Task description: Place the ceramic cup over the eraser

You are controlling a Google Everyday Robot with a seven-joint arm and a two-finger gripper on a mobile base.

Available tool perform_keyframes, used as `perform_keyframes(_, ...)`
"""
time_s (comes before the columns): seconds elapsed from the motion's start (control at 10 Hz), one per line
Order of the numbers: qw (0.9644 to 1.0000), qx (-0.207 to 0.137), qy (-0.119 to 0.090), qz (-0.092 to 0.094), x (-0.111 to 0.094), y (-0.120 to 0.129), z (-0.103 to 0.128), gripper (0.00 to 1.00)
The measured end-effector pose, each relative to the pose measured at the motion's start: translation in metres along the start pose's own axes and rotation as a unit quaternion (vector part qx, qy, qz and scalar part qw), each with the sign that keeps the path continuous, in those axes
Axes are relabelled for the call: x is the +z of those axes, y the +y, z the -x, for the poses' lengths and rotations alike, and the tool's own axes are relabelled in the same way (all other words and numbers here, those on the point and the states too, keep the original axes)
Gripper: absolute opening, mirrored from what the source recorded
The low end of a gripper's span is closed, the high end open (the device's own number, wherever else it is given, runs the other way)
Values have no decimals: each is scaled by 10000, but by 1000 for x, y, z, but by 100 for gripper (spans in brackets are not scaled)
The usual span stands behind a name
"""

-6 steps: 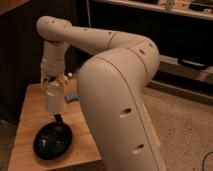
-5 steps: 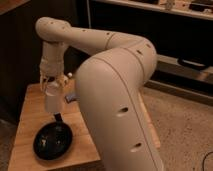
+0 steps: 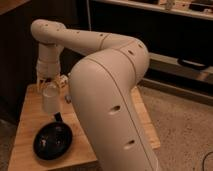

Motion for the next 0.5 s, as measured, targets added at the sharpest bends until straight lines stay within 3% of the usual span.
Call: perform_keyframes(0.5, 9998, -58, -108, 138, 12, -1, 1, 0)
